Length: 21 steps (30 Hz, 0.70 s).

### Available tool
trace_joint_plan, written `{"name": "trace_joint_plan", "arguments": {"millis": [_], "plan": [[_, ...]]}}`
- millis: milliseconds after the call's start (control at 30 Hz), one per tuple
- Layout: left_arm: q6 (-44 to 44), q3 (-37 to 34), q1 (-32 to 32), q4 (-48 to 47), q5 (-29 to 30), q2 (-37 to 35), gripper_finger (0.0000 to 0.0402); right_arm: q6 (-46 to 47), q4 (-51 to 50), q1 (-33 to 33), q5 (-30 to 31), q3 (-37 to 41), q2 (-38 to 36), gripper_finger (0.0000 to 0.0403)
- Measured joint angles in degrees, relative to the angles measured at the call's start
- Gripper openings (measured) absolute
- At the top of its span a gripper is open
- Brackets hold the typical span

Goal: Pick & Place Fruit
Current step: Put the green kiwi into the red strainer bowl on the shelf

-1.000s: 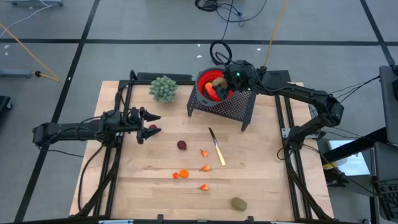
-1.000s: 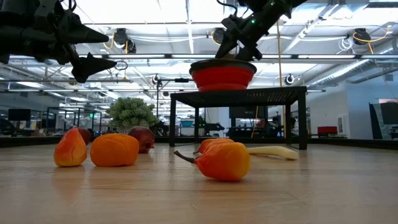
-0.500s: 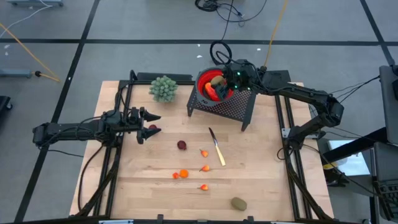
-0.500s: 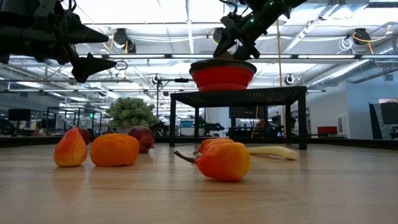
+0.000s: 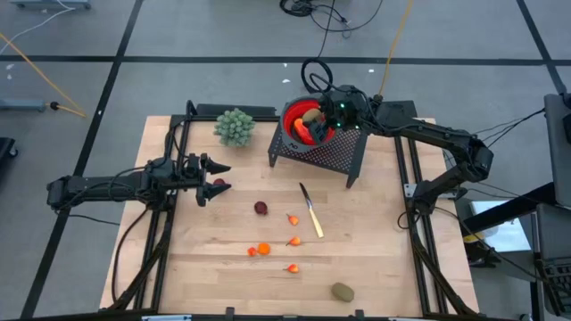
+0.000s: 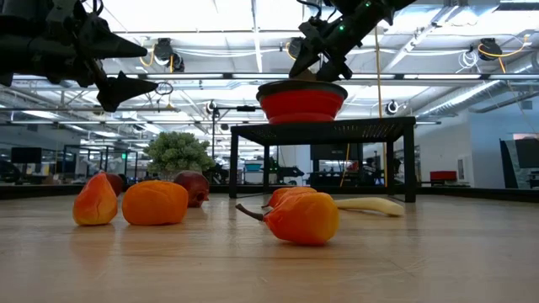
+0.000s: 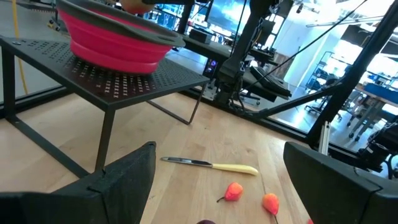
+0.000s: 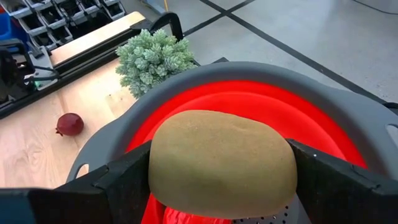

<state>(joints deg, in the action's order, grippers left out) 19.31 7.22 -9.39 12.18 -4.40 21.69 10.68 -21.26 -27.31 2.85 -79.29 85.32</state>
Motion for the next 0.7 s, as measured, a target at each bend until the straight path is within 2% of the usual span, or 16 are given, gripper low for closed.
{"name": "trace_joint_plan", "arguments": {"millis": [700], "plan": [[0.25,0.0,0.0,0.09,0.02,0.0,0.0353,0.44,-2.98,-1.56,-1.21,0.16,2.63,0.0325]]}}
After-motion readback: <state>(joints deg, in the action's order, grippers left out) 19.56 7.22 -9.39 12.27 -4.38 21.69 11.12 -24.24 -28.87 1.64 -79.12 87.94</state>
